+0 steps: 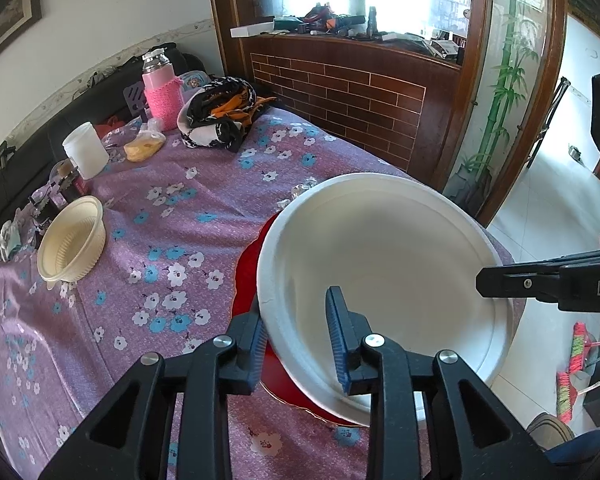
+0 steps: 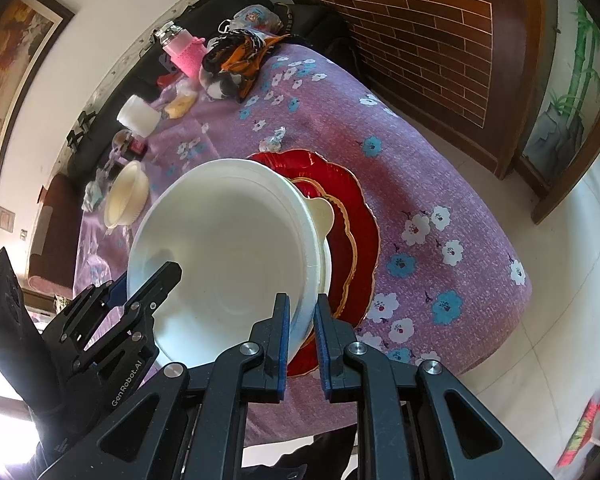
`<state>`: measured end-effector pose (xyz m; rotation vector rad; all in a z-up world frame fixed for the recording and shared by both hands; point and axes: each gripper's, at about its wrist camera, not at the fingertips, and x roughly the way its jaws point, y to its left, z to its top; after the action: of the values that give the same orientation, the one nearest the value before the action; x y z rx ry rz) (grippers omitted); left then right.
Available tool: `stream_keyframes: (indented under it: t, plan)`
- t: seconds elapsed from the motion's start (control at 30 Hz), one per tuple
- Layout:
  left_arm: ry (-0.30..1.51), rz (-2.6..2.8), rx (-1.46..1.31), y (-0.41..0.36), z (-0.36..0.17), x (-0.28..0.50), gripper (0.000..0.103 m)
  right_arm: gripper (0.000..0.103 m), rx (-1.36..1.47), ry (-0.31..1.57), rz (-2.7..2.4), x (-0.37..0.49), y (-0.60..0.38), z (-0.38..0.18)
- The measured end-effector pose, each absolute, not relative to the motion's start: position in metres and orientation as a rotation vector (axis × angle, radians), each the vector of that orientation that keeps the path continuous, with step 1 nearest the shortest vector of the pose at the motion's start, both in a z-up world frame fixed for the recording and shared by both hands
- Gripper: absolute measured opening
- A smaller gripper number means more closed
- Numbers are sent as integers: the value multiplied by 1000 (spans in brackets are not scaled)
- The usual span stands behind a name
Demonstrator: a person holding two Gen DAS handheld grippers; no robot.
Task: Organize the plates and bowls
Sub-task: 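Open both grippers and release the white bowl on the stack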
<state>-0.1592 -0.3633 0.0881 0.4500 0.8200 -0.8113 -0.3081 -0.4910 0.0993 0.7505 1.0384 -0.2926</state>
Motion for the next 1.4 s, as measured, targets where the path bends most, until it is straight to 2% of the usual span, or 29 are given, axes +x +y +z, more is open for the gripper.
stream_keyframes:
  t: [0.3,0.37,0.63,1.4]
  plan:
    - [801,-818,457,-364,91,-160,39,18,732,1033,-285,-303,-487,103]
    - [794,-817,458,-364,92,-160,45,21,730,1032,-287,-302,-487,104]
    - [774,-819,459,-365,95,-159,52,28,719,1011,-301,-302,-490,110]
    - [727,-798,430,-343,109,-154,56,32,669,979,-323,-292,-480,126]
